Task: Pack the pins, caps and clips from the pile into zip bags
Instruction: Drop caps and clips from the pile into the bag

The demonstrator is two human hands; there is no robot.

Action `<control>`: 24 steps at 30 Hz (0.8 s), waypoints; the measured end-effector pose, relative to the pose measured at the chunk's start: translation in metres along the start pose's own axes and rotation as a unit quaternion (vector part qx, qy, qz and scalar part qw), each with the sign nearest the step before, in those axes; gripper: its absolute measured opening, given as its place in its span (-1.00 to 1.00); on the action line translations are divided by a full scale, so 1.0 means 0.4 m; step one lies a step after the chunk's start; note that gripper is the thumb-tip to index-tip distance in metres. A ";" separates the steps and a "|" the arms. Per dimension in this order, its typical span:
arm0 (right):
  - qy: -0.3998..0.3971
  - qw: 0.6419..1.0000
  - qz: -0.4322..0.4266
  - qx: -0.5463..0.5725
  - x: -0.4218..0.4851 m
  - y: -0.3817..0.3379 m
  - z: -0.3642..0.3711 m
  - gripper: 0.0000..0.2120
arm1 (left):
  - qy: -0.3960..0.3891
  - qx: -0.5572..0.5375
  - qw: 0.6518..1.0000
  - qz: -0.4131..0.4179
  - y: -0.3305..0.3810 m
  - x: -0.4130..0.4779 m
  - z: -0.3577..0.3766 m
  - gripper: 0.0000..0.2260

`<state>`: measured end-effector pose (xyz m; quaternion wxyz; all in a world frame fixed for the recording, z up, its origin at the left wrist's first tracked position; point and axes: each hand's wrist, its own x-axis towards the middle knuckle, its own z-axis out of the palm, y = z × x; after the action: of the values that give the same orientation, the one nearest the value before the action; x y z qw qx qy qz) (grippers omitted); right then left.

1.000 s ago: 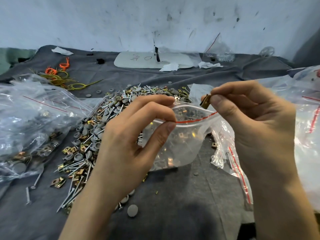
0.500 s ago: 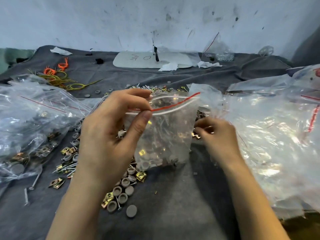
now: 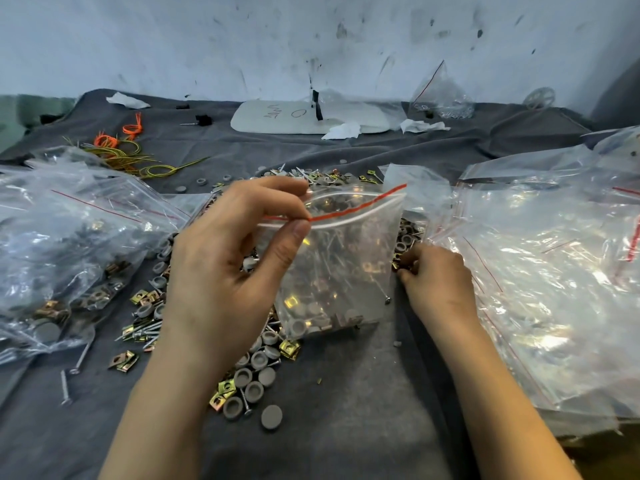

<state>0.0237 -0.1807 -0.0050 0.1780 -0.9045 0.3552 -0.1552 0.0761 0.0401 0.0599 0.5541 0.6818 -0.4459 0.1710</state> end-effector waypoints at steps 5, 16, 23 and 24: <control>0.000 1.000 0.004 0.007 0.008 0.007 0.003 -0.87 | -0.004 0.001 1.000 0.008 -0.001 -0.001 0.003 -0.95; 0.111 0.945 -0.052 0.304 -0.008 0.000 -0.073 -0.86 | -0.009 0.003 1.000 0.018 0.009 0.000 0.007 -0.94; 0.159 0.825 -0.295 0.454 -0.103 -0.086 -0.221 -0.84 | -0.043 -0.011 0.998 0.041 0.034 -0.001 0.031 -0.96; 0.166 0.833 -0.319 0.421 -0.114 -0.097 -0.225 -0.85 | -0.046 -0.010 0.998 0.044 0.036 -0.002 0.033 -0.96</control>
<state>-0.0222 -0.1415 0.0849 0.4203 -0.7658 -0.0286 -0.4859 0.0607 0.0284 0.0638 0.5313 0.6632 -0.5024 0.1592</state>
